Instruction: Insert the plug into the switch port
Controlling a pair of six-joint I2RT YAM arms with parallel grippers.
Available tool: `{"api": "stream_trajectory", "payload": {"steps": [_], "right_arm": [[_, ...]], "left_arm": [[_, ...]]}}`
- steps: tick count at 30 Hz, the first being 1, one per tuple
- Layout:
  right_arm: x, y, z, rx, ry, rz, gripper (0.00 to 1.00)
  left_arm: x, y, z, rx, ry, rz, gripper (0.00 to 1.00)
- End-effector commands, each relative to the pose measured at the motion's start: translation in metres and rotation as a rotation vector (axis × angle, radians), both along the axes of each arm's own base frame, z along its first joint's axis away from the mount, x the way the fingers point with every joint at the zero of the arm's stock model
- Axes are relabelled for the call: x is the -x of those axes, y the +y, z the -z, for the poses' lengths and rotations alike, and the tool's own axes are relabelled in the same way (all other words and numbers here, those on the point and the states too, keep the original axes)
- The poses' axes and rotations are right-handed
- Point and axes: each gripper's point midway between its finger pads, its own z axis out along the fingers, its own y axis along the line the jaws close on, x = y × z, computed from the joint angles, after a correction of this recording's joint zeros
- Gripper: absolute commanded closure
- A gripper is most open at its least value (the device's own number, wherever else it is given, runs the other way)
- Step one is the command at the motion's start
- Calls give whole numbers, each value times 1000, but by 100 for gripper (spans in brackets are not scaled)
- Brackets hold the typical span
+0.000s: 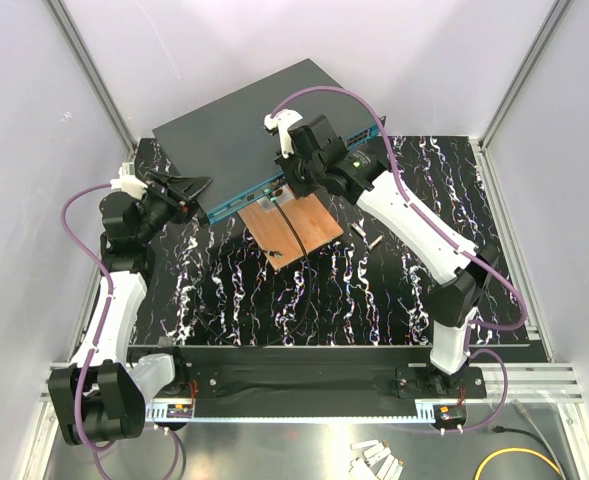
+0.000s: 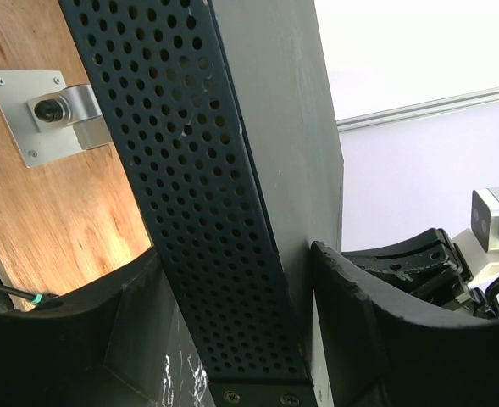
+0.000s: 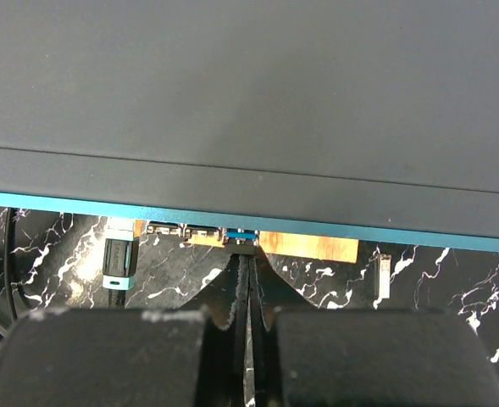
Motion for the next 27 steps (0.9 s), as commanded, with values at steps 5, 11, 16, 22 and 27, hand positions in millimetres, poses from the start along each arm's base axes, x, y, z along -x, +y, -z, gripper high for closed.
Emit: {"api": "stream_trajectory", "payload": {"steps": [5,11,16,22,27], "right_arm": [[-34,27,-55,-218,-139,64,100],[-47,32,-60,-253,-150,118,100],[-54,39,-63,-277,-161,128,100],[-52,36,-53,-242,-149,113,100],[-26,14,-58,-220,-122,35,83]], "left_arm": [[7,-19,-3,-69,-56,83,74],[6,-19,-1,-72,-53,83,75],[7,-20,1,-74,-44,84,75],[6,-19,2,-86,-44,84,74],[5,-18,-8,-100,-74,90,59]]}}
